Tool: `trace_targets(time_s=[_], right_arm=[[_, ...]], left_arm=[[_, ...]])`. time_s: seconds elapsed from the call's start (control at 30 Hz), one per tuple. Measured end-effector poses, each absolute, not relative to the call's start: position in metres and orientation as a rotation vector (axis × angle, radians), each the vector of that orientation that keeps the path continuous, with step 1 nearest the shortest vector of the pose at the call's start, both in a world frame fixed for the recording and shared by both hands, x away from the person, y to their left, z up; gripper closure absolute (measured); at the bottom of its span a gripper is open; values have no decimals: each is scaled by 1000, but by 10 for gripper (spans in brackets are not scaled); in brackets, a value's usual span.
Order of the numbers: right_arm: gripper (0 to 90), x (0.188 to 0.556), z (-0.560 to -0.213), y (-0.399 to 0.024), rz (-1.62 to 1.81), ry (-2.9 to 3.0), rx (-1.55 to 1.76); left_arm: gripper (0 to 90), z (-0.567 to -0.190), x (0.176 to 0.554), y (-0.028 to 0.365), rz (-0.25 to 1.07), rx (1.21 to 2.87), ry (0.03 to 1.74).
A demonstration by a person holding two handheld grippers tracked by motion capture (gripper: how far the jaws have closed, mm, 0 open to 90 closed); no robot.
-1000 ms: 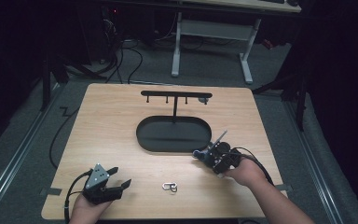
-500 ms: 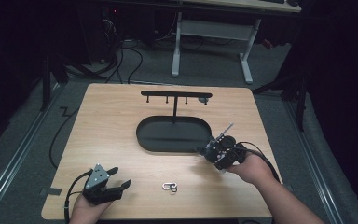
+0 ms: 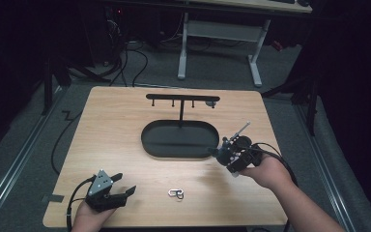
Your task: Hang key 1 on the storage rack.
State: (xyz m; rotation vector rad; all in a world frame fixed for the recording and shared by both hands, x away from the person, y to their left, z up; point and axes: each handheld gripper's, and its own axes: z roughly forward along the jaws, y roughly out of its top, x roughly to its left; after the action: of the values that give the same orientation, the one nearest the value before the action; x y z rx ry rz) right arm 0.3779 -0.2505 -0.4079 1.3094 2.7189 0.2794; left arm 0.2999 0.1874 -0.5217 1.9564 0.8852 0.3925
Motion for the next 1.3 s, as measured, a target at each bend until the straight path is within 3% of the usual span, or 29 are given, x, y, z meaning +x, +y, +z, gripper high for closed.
trace_targets(time_s=[0.6,1.3], right_arm=[[479,384,-389,-259,310,2693,1405],[478,420,-341,-251,363,2672,1472]], left_arm=[[298,-523,300,187,389,1962,885],[299,-523,300,188,390,1959,887]])
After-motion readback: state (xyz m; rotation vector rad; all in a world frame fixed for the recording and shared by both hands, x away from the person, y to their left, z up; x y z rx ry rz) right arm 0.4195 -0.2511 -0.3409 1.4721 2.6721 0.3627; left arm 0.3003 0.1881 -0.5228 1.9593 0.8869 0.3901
